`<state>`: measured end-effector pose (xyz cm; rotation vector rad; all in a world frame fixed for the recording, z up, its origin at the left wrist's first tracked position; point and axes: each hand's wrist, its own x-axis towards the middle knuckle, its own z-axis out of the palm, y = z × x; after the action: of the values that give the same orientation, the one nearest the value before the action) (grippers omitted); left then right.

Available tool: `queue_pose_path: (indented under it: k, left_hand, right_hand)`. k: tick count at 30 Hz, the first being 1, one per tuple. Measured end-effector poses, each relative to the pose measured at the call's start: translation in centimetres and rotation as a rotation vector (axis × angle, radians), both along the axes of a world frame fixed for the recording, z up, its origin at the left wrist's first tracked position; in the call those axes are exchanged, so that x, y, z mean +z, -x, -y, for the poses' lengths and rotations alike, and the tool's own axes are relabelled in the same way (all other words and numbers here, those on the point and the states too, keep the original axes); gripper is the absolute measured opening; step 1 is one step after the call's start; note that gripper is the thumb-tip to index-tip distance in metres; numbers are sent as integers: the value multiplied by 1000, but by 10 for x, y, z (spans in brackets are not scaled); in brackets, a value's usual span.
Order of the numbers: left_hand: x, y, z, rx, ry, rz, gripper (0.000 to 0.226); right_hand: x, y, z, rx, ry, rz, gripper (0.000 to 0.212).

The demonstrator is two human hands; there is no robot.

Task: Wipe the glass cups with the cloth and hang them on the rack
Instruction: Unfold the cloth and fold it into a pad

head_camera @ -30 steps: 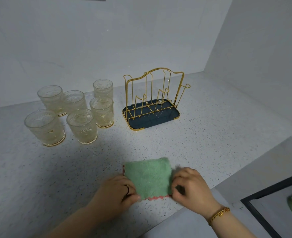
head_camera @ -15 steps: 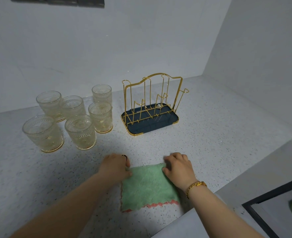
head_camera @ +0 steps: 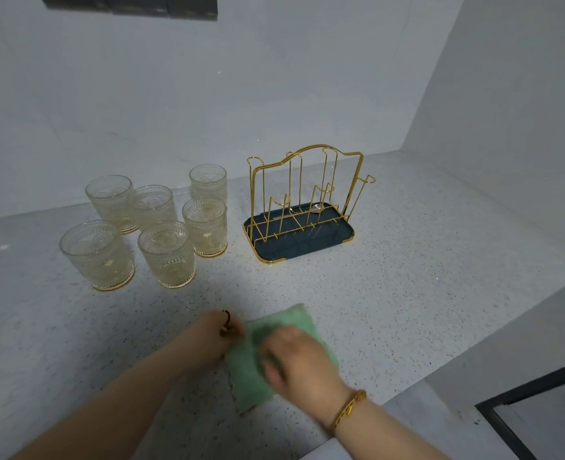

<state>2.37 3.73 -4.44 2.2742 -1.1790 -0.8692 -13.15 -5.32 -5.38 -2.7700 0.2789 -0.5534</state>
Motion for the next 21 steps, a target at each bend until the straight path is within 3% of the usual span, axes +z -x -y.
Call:
queue_pose_path:
  k: [5,11,17,21]
  left_hand:
    - [5,-6,-21,-70,-117,55,47]
    - [0,9,-34,-268,-103,212,47]
    - [-3,29,-28,-264,-3,310,45]
    - [-12,31,-34,-276,52,229,56]
  right_hand:
    - [-11,10,-26,47,80,-230,42]
    - [-10,28,-7,-2,83,-286,50]
    - [-19,43,8,32,160,-147,22]
    - [-27,51,10,4,-64,-54,12]
